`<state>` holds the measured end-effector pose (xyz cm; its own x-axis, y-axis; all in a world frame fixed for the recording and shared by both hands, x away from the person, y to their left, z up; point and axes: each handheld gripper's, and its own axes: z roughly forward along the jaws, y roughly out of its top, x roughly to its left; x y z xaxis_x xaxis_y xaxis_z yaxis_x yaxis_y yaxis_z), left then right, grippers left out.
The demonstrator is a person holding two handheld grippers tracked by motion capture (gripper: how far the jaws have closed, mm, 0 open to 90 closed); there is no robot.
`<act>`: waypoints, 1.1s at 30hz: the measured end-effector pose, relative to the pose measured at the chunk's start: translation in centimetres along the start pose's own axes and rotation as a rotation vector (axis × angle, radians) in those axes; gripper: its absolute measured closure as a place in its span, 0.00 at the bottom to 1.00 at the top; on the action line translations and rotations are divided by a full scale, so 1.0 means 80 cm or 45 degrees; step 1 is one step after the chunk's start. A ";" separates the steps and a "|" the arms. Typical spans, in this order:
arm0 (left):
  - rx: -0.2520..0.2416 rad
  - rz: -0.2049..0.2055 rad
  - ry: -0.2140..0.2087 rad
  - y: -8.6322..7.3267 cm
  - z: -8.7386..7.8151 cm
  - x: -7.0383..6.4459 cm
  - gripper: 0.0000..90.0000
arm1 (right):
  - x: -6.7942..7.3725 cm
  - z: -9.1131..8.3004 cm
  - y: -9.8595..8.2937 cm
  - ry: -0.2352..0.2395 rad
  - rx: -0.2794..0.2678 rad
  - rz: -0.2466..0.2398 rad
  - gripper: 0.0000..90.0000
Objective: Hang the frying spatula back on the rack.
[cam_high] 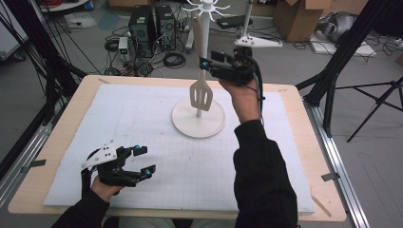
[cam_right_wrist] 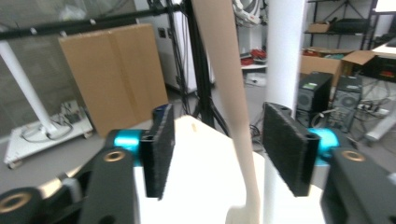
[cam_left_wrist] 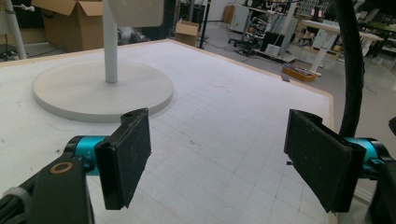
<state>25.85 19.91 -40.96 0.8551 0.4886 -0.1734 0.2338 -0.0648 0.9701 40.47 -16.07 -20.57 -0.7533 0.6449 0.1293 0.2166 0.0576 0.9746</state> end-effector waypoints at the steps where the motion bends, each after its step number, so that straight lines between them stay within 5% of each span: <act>1: 0.004 0.001 0.004 0.000 0.000 0.001 0.25 | -0.001 -0.007 -0.007 -0.015 0.009 -0.009 0.43; 11: 0.012 -0.010 0.031 -0.003 0.002 0.008 0.22 | -0.018 -0.089 -0.099 -0.105 0.089 -0.035 0.23; 21: -0.059 -0.041 0.065 -0.002 -0.004 0.020 0.21 | -0.019 -0.163 -0.219 -0.219 0.106 -0.008 0.21; 27: -0.081 -0.022 0.103 -0.001 -0.005 0.022 0.20 | -0.011 -0.182 -0.261 -0.283 0.150 -0.047 0.20; 33: -0.063 0.018 0.112 -0.001 0.001 0.022 0.21 | 0.000 -0.193 -0.277 -0.317 0.220 -0.105 0.20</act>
<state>27.38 20.72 -41.39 0.8136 0.5626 -0.1466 0.1972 -0.0299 0.9799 26.06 -29.14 -39.36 -0.6021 0.7982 -0.0184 0.2798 0.2326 0.9315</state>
